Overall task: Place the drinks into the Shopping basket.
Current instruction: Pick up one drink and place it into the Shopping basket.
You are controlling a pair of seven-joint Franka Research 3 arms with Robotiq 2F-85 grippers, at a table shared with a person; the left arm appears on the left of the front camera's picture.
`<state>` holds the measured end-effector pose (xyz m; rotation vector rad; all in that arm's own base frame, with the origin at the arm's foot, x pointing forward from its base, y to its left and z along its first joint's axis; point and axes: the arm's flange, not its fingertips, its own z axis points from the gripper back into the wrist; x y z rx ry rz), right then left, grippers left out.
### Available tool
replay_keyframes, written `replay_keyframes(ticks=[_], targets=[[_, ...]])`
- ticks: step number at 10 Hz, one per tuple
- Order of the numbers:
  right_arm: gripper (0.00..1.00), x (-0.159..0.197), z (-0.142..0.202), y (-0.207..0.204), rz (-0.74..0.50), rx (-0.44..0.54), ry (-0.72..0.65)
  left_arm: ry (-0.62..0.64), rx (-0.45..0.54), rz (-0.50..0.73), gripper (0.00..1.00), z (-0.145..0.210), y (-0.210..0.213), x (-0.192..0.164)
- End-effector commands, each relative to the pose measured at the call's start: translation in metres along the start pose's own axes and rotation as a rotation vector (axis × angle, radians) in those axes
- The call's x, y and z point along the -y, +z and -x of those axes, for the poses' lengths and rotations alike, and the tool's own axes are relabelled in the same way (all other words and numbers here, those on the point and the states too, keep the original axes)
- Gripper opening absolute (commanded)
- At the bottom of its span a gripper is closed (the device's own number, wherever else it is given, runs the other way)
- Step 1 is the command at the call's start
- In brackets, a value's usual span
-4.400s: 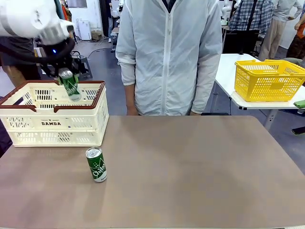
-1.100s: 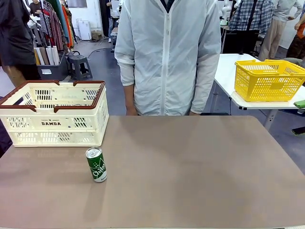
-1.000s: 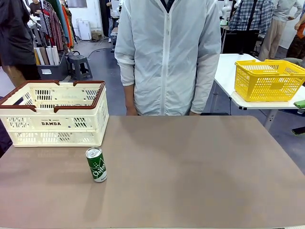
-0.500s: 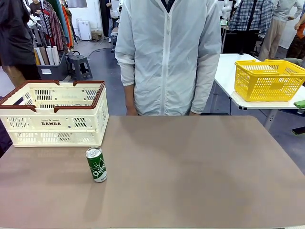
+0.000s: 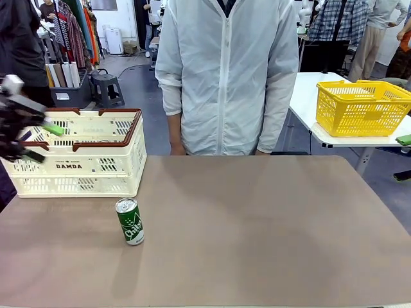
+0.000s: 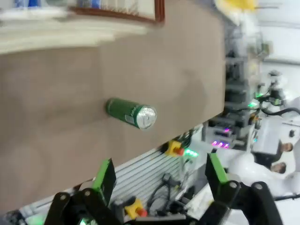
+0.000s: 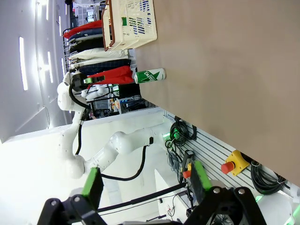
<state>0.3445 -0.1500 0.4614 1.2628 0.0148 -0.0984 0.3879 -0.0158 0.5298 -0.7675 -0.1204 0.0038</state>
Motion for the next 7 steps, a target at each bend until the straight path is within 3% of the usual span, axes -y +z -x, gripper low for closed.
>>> replay_keyframes(ticks=[1,3,5,6,7], targets=[[1.0,-0.005,0.001,0.001,-0.001,-0.004,-0.015,-0.035,-0.062,-0.186,1.0,0.006,-0.055,0.026],[1.0,-0.005,0.001,0.001,-0.001,-0.004,-0.015,-0.048,-0.005,-0.364,1.0,0.012,-0.107,0.052],[1.0,-0.005,0.001,0.001,-0.001,-0.004,-0.015,-0.189,0.067,-0.565,1.0,0.032,-0.143,0.078],[1.0,-0.005,0.001,0.001,-0.001,-0.004,-0.015,-0.288,-0.033,-0.581,1.0,0.043,-0.155,0.089],[1.0,-0.005,0.001,0.001,-0.001,-0.004,-0.015,-0.297,-0.022,-0.635,1.0,0.039,-0.155,0.096]])
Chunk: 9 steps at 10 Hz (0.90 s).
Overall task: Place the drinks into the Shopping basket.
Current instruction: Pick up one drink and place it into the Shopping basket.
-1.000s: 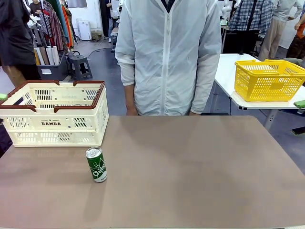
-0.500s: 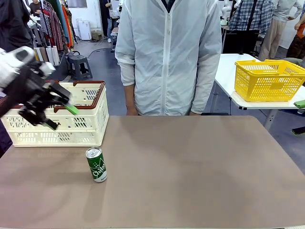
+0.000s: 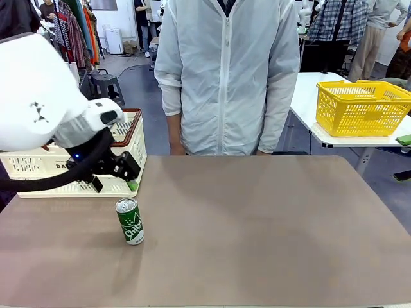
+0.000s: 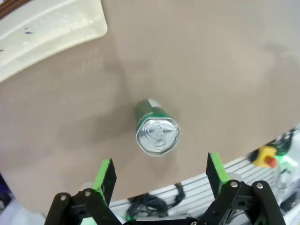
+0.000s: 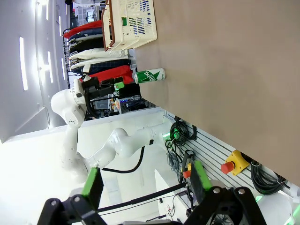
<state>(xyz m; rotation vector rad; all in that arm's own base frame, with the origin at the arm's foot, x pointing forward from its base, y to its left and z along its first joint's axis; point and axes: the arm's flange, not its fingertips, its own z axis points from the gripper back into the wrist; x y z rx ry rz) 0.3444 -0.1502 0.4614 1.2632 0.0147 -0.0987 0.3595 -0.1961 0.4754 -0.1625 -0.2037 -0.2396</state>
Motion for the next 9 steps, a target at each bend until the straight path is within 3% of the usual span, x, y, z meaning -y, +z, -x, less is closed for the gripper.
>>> replay_keyframes(ticks=[1,3,4,5,9], targets=[[1.0,-0.005,0.001,0.001,-0.001,-0.004,-0.015,0.057,0.01,0.057,1.0,-0.004,0.002,-0.013],[1.0,-0.005,0.001,0.001,-0.001,-0.004,-0.015,-0.003,-0.002,0.002,1.0,0.001,0.0,0.003],[1.0,-0.005,0.001,0.001,-0.001,-0.004,-0.015,0.226,0.079,-0.149,1.0,-0.012,-0.018,0.005],[1.0,-0.005,0.001,0.001,-0.001,-0.004,-0.015,0.286,0.068,-0.214,1.0,-0.018,-0.035,0.009],[1.0,-0.005,0.001,0.001,-0.001,-0.004,-0.015,0.295,-0.037,-0.204,1.0,-0.03,-0.073,0.015]])
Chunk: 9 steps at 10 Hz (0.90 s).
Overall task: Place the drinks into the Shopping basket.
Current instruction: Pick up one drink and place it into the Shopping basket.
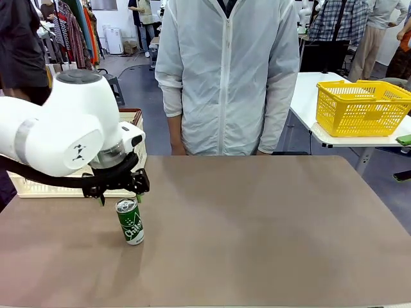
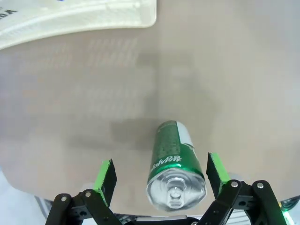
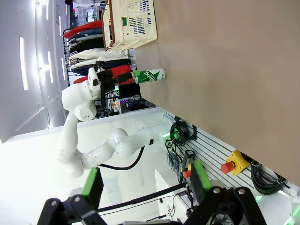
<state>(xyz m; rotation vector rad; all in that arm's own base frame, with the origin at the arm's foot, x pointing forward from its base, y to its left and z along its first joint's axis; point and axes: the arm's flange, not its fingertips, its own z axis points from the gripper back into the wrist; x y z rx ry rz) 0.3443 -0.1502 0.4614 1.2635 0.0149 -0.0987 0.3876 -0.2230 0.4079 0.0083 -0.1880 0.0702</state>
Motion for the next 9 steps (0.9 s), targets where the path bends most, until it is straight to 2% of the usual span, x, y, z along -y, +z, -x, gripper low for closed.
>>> replay_keyframes(ticks=[1,7,9], targets=[[1.0,-0.005,0.001,0.001,0.0,-0.004,-0.014,-0.021,-0.058,0.005,1.0,-0.009,-0.002,0.01],[1.0,-0.005,0.001,0.001,0.0,-0.004,-0.014,-0.062,-0.169,0.004,1.0,-0.009,-0.017,0.004],[1.0,-0.005,0.001,0.001,0.0,-0.004,-0.014,-0.095,-0.216,0.046,1.0,-0.009,-0.019,0.002]])
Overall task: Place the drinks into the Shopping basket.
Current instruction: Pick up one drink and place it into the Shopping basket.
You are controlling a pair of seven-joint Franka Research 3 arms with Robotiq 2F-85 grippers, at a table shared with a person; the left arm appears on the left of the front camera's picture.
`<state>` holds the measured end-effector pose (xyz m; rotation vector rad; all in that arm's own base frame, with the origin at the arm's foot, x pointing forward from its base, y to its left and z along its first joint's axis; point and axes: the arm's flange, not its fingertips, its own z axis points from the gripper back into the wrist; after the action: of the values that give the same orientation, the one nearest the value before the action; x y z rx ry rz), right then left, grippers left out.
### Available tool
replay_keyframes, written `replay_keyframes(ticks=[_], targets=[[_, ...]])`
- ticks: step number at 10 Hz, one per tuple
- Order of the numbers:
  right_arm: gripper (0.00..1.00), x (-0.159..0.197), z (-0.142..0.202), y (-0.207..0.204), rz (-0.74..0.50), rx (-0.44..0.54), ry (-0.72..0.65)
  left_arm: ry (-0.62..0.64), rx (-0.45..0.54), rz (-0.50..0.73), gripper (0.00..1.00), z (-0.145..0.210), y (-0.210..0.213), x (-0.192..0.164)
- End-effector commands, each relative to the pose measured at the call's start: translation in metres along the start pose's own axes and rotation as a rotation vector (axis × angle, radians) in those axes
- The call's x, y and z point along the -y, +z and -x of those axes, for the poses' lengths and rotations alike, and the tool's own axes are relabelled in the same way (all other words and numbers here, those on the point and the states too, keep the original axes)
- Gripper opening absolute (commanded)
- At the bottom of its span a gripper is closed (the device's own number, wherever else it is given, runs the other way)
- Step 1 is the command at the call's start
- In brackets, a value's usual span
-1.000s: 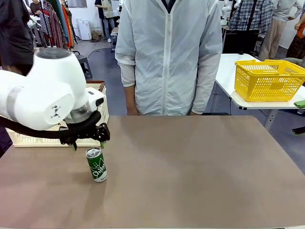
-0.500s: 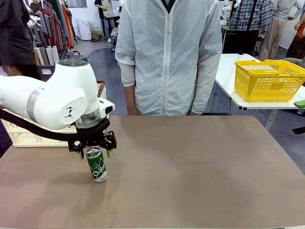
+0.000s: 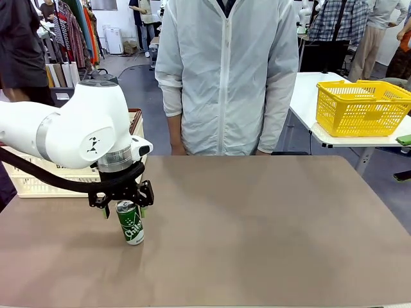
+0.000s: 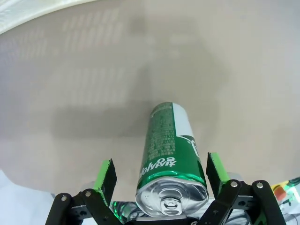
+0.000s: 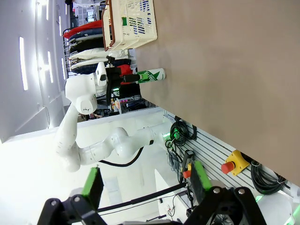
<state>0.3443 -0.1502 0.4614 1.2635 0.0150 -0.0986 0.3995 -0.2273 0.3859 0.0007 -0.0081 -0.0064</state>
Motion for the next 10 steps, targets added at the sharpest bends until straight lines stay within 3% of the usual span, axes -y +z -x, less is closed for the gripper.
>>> replay_keyframes(ticks=[1,2,5,10], targets=[[1.0,-0.005,0.001,0.001,0.0,-0.004,-0.015,-0.039,-0.043,0.058,0.4,-0.001,0.004,-0.002],[1.0,-0.005,0.001,0.001,0.0,-0.004,-0.015,-0.044,-0.031,0.064,0.0,-0.001,0.004,-0.002],[1.0,-0.005,0.001,0.001,0.0,-0.004,-0.015,-0.06,-0.032,0.07,0.0,-0.001,0.004,0.002],[1.0,-0.005,0.001,0.001,0.0,-0.004,-0.015,-0.017,0.048,0.1,0.0,0.001,0.025,-0.016]])
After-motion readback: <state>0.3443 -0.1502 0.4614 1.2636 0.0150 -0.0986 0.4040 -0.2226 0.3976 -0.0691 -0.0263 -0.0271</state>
